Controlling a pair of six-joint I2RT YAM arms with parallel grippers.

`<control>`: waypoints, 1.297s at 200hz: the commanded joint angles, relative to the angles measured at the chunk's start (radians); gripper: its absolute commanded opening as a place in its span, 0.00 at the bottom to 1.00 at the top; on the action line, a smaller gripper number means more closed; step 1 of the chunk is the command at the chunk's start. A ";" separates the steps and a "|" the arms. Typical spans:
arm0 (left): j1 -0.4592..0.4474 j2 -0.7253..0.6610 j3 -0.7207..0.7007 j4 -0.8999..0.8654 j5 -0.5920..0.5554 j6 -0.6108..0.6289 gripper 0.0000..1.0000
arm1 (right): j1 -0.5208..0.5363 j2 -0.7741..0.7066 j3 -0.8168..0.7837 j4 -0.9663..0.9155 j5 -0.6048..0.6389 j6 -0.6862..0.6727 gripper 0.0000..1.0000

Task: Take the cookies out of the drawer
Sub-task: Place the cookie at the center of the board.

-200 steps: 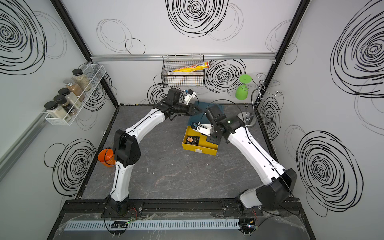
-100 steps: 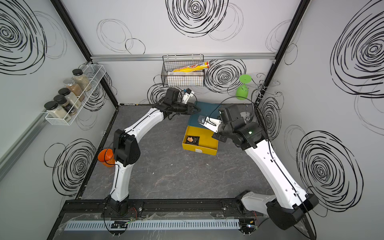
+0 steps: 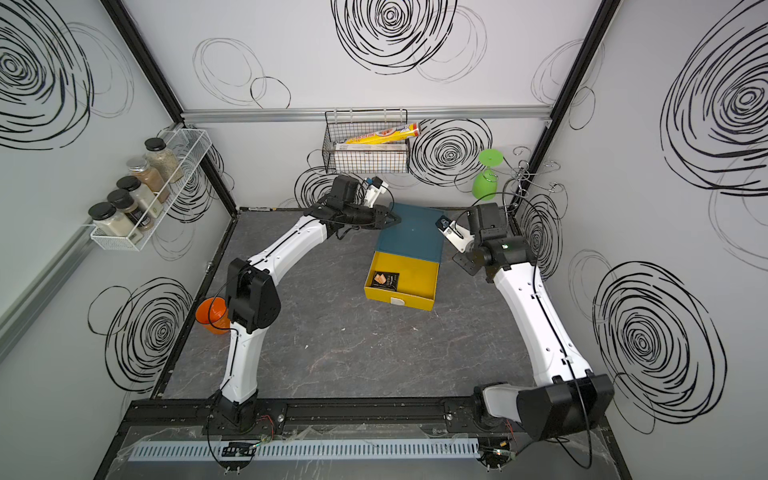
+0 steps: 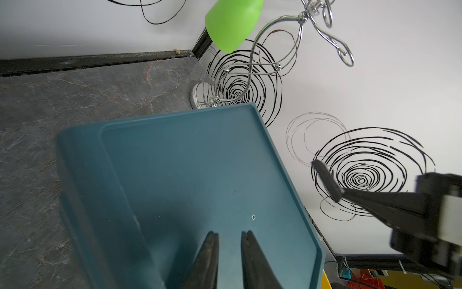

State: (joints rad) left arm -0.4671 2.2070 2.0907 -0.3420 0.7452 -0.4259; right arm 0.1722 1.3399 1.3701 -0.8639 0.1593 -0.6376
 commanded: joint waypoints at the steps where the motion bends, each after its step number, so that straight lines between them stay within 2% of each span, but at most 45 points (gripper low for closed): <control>1: 0.007 0.034 -0.013 -0.035 -0.023 0.016 0.25 | -0.047 0.035 -0.090 0.141 -0.015 0.104 0.00; 49: 0.008 0.034 -0.010 -0.031 -0.020 0.010 0.25 | -0.065 0.087 -0.286 0.305 -0.050 0.194 0.00; 141: 0.015 0.017 -0.042 -0.028 -0.034 0.022 0.25 | -0.069 0.186 -0.410 0.419 -0.067 0.228 0.00; 166: 0.019 0.012 -0.043 -0.024 -0.033 0.017 0.25 | -0.071 0.159 -0.379 0.401 -0.067 0.237 0.23; 186: 0.020 -0.003 -0.040 -0.009 -0.013 0.008 0.31 | -0.078 0.090 -0.336 0.386 -0.064 0.238 0.40; 197: 0.021 -0.025 -0.043 0.002 -0.006 0.007 0.38 | -0.084 0.049 -0.301 0.377 -0.069 0.248 0.48; 225: 0.032 -0.089 -0.039 0.025 0.004 0.000 0.58 | -0.111 -0.022 -0.179 0.350 -0.080 0.318 0.52; 249: 0.049 -0.137 -0.018 0.018 -0.001 -0.001 0.64 | -0.132 -0.028 -0.040 0.316 -0.056 0.447 0.49; 259: 0.054 -0.157 -0.007 0.007 -0.009 0.006 0.67 | -0.134 -0.011 0.037 0.278 -0.101 0.481 0.48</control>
State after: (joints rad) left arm -0.4412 2.1414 2.0659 -0.3363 0.7403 -0.4320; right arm 0.0498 1.3201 1.2770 -0.5098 0.0891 -0.2939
